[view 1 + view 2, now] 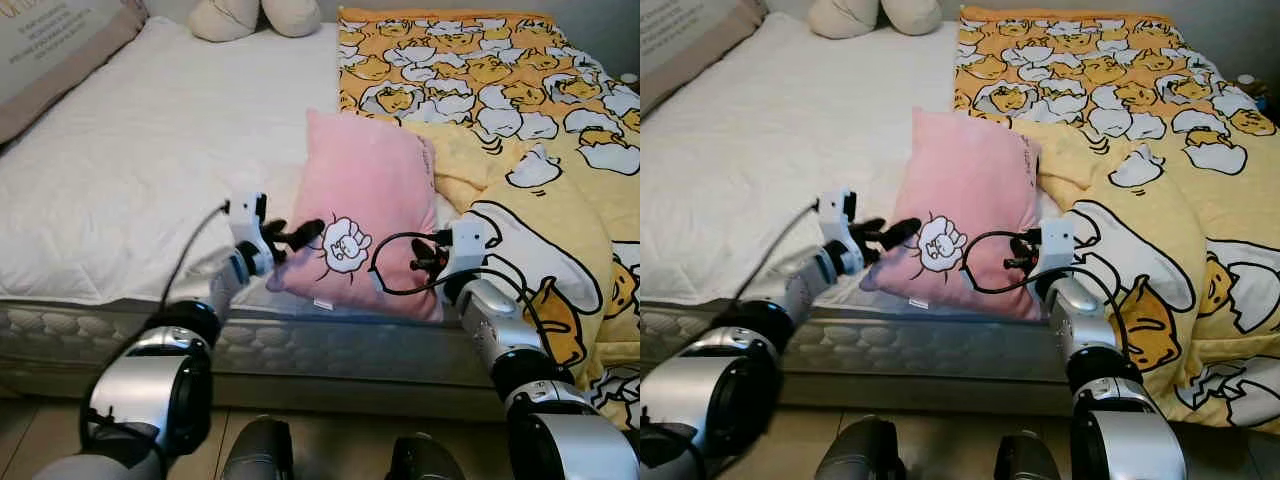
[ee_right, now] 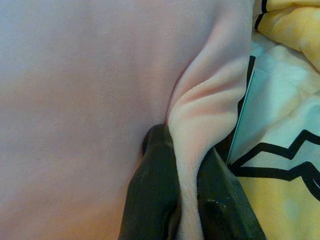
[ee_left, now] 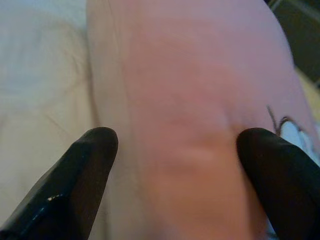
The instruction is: Clean up the room
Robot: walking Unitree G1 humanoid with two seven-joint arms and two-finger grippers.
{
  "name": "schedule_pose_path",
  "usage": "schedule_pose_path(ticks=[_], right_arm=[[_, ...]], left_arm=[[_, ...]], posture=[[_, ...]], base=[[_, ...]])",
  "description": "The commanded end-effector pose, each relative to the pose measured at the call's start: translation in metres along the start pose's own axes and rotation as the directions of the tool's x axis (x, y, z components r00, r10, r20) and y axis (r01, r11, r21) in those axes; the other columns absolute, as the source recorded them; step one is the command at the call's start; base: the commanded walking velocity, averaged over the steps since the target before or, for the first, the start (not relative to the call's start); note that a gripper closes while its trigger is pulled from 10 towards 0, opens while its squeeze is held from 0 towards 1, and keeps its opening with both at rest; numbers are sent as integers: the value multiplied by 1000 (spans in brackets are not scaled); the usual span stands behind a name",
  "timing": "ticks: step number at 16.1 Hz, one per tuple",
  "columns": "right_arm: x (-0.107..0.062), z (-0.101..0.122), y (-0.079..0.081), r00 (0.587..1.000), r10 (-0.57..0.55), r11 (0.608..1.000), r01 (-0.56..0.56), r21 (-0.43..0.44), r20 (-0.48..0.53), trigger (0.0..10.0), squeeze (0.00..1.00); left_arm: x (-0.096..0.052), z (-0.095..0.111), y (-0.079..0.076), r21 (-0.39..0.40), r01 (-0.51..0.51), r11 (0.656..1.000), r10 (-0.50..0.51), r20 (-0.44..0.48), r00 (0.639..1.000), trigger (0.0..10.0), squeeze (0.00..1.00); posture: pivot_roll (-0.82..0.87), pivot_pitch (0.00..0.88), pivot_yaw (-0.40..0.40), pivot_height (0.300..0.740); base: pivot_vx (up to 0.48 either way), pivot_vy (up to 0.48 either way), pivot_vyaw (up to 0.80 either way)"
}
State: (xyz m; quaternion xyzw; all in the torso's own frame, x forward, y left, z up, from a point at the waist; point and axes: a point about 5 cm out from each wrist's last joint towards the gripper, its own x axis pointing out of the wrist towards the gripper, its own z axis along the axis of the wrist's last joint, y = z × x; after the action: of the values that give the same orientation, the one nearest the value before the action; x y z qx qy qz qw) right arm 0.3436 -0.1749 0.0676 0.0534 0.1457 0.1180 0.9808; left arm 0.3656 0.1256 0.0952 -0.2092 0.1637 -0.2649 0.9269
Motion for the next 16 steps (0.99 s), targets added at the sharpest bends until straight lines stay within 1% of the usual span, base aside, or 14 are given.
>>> schedule_pose_path(ticks=[1, 2, 3, 5, 6, 7, 8, 10, 11, 12, 13, 14, 15, 16], right_arm=[[2, 9, 0, 1000, 8, 1000, -8, -19, 14, 0, 0], [2, 8, 1, 1000, 11, 1000, -11, -18, 13, 0, 0], [3, 8, 4, 1000, 18, 1000, -18, -14, 11, 0, 0], [4, 5, 9, 999, 32, 999, -32, -7, 7, 0, 0], [5, 4, 13, 999, 41, 999, -41, -1, 5, 0, 0], [5, 3, 16, 999, 49, 999, -49, 3, 3, 0, 0], [6, 3, 18, 999, 55, 999, -55, 4, 3, 0, 0], [6, 3, 18, 998, 56, 998, -56, 5, 3, 0, 0], [6, 4, 16, 999, 53, 999, -53, 7, 5, 0, 0], [6, 4, 16, 999, 49, 999, -50, 9, 7, 0, 0], [6, 5, 15, 999, 47, 999, -47, 11, 11, 0, 0], [6, 5, 15, 999, 47, 999, -47, 14, 15, 0, 0], [6, 5, 15, 999, 45, 999, -46, 26, 18, 0, 0], [6, 5, 14, 999, 43, 998, -44, 38, 20, 0, 0]], left_arm=[[2, -1, -3, -74, 14, 997, -13, 17, 1000, 10000, 1000], [4, 0, -6, -105, 24, 994, -20, 32, 999, 10000, 1000], [8, 2, -12, -147, 46, 988, -38, 60, 997, 10000, 1000], [13, -4, -21, -92, 69, 993, -66, 30, 997, 10000, 1000], [15, -10, -24, -42, 57, 998, -57, -7, 998, 10000, 1000], [16, -14, -25, -28, 35, 999, -35, -19, 999, 10000, 0], [16, -15, -25, -43, 25, 999, -26, -9, 1000, 0, 0], [17, -16, -26, -61, 36, 998, -36, 8, 999, 0, 0], [16, -16, -25, -89, 18, 996, -17, 16, 1000, 0, 0], [17, -15, -25, -144, 22, 989, -18, 34, 999, 0, 0], [15, -8, -22, -297, 23, 955, 10, 110, 994, 0, 0], [13, -5, -16, -394, 12, 919, 54, 156, 986, 0, 0], [11, -6, -14, -430, 15, 903, 69, 179, 981, 0, 0], [12, -9, -17, -410, 35, 911, 44, 180, 983, 0, 0]], posture=[[-76, 11, 51, 672], [-76, 12, 49, 672], [-76, 13, 46, 672], [-71, 14, 42, 672], [-69, 15, 41, 672], [-68, 15, 43, 672], [-68, 16, 43, 672], [-67, 15, 46, 672], [-65, 13, 49, 672], [-65, 11, 49, 672], [-65, 8, 53, 672], [-65, 3, 57, 672], [-65, 1, 56, 672], [-64, 0, 54, 672]], base=[[0, 0, 0], [0, 0, 0], [0, 0, 0], [0, 0, 0], [0, 0, 0], [0, 0, 0], [0, 0, 0], [0, 0, 0], [0, 0, 0], [0, 0, 0], [0, 0, 0], [0, 0, 0], [0, 0, 0], [0, 0, 0]])
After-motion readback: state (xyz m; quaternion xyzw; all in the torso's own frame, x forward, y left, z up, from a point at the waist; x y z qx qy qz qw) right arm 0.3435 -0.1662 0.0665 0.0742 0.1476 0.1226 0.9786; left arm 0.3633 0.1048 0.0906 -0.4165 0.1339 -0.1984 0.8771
